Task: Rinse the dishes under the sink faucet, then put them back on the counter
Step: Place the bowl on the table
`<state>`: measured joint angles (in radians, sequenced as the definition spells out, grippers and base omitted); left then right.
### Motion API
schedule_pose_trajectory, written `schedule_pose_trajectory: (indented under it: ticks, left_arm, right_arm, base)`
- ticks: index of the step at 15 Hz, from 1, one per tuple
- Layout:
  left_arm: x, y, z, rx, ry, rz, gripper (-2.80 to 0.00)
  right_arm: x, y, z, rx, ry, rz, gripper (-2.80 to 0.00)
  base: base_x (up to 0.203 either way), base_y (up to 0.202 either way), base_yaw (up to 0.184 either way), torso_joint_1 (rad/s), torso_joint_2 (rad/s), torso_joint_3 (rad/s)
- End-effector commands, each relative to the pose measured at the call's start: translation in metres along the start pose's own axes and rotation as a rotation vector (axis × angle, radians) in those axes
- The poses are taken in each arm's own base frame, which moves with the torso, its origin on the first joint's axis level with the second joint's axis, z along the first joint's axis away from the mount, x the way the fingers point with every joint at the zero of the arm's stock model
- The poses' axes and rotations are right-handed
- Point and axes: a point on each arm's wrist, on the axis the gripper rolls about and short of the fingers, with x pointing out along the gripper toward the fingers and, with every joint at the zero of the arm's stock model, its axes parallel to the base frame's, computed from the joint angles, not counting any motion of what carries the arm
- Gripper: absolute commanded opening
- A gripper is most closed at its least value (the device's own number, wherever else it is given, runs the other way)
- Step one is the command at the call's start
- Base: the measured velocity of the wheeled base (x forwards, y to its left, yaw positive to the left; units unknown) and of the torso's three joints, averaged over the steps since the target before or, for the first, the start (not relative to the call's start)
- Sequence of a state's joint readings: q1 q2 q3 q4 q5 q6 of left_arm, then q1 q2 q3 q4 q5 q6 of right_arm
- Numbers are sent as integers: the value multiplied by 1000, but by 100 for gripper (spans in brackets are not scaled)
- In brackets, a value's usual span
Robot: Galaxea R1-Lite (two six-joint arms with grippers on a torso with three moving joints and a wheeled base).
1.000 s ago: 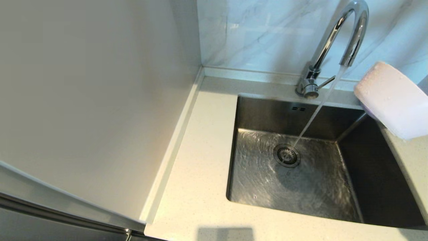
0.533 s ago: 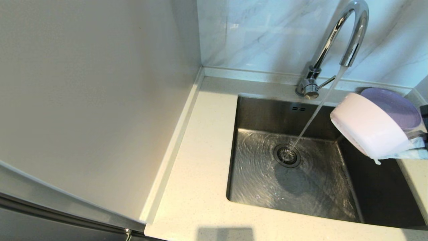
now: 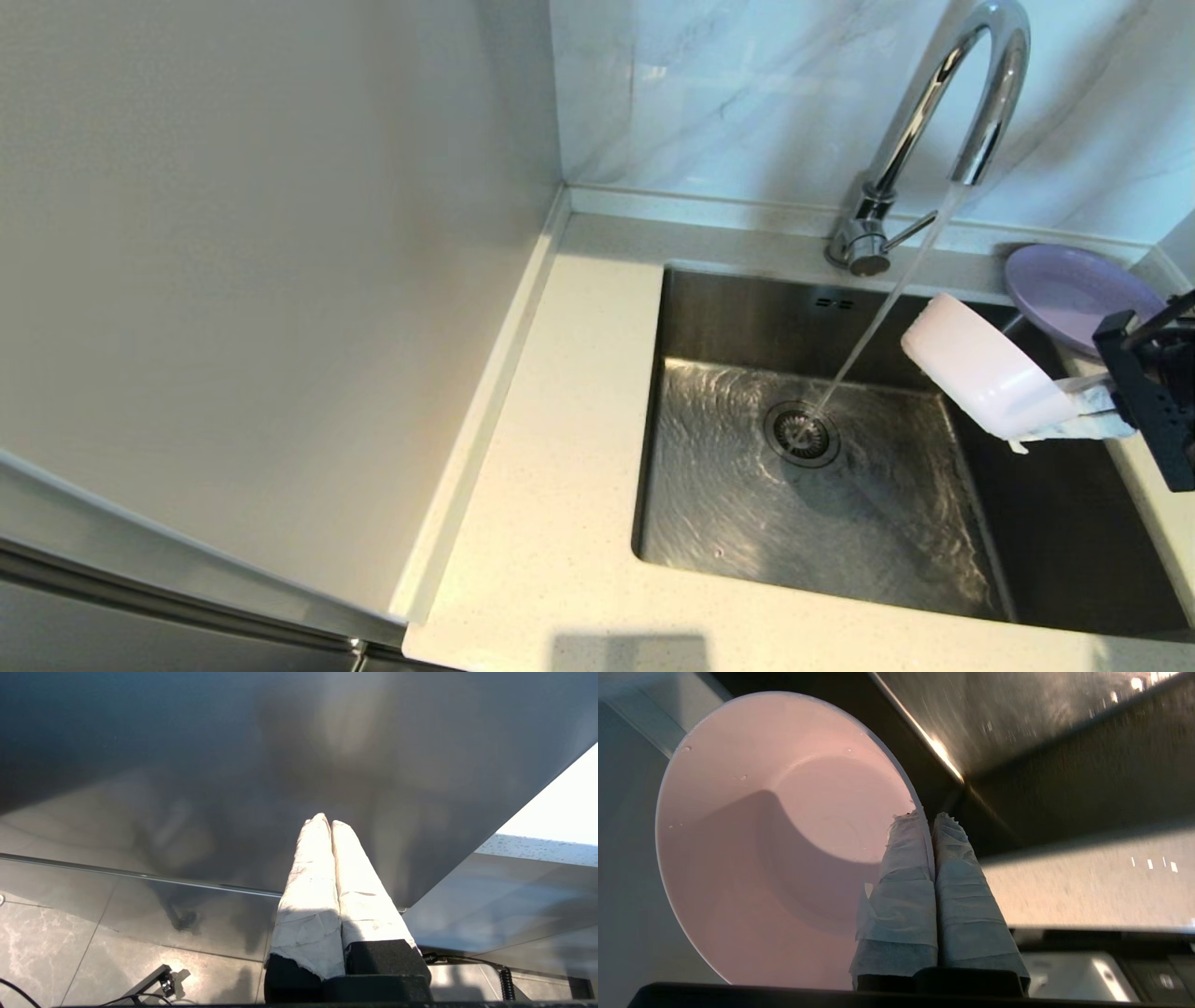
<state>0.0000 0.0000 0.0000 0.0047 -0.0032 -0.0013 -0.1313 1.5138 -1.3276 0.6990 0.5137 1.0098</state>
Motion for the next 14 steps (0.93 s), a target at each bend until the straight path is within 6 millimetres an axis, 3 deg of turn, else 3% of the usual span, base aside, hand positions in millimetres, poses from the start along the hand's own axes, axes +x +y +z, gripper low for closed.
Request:
schedule_pose_trajectory:
  ticks: [1,14]
  left_arm:
    - [0,0,0,0,0,0,-280]
    - [0,0,0,0,0,0,-280]
  right_arm:
    - [9,3,16,17,-52,13,-280]
    - [23,28,47,18,-92,61,-280]
  base:
    - [0,0,0,0,0,0]
    - [0,0,0,0,0,0]
